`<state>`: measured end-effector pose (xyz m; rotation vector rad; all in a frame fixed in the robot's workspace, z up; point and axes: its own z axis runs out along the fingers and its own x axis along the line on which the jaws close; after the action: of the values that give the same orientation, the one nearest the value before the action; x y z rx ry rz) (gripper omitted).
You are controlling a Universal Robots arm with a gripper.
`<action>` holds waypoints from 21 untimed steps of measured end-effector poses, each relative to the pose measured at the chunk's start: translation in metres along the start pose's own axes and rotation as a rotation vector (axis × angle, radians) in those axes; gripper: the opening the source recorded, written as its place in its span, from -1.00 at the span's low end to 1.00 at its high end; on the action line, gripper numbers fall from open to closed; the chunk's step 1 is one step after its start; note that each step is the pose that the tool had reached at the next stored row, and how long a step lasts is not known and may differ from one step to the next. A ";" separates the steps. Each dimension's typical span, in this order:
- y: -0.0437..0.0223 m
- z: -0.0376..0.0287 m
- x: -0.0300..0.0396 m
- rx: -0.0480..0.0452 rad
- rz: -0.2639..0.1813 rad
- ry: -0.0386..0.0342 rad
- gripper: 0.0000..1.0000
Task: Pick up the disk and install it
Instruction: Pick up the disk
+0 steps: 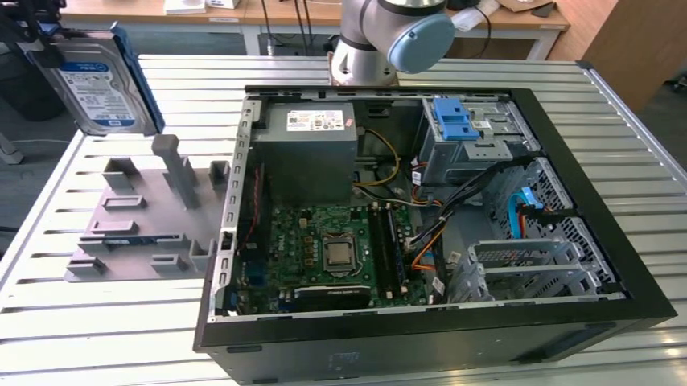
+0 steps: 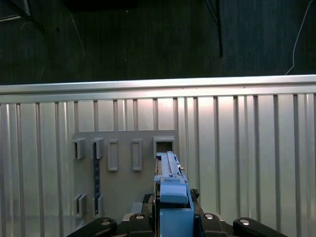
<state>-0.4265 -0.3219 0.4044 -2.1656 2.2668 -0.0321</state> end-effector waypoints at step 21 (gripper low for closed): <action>-0.0006 -0.0296 0.0001 0.0001 0.000 -0.0001 -0.27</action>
<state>-0.4265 -0.3217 0.4340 -2.1654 2.2667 -0.0322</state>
